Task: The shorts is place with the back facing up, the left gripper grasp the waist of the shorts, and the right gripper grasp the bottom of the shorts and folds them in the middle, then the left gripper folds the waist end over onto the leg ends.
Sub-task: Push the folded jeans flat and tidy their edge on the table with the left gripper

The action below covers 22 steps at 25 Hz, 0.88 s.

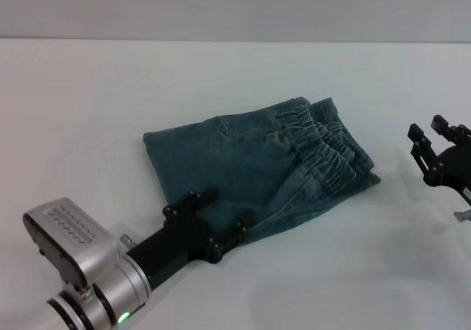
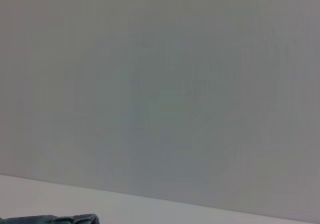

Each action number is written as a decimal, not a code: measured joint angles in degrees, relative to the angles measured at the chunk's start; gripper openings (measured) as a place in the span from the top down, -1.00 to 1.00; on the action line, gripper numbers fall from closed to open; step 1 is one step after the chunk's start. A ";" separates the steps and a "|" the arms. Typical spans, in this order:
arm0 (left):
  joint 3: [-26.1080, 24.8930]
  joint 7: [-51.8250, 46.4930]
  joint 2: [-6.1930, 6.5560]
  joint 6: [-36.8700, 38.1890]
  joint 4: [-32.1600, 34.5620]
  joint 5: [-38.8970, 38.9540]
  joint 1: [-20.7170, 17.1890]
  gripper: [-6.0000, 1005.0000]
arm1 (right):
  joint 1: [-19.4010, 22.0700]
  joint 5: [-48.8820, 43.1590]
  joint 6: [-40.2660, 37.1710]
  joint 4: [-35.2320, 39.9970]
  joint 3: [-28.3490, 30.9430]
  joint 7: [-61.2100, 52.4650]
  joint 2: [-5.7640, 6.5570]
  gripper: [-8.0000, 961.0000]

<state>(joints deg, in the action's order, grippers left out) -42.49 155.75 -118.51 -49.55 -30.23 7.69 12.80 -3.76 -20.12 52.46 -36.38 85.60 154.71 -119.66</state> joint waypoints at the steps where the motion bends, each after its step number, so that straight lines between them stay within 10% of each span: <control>1: -0.94 -0.04 0.00 0.19 0.64 0.02 0.68 -0.47 | 0.00 0.00 0.16 0.03 -0.05 -0.06 -0.02 0.22; 22: -5.82 -2.33 -0.25 2.54 6.30 0.22 9.87 -0.49 | -0.02 0.00 0.19 0.08 0.01 -0.29 -0.04 0.20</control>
<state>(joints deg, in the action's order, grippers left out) -48.31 153.43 -118.75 -47.01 -23.93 7.91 22.66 -3.78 -20.12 52.65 -36.30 85.61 154.42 -119.71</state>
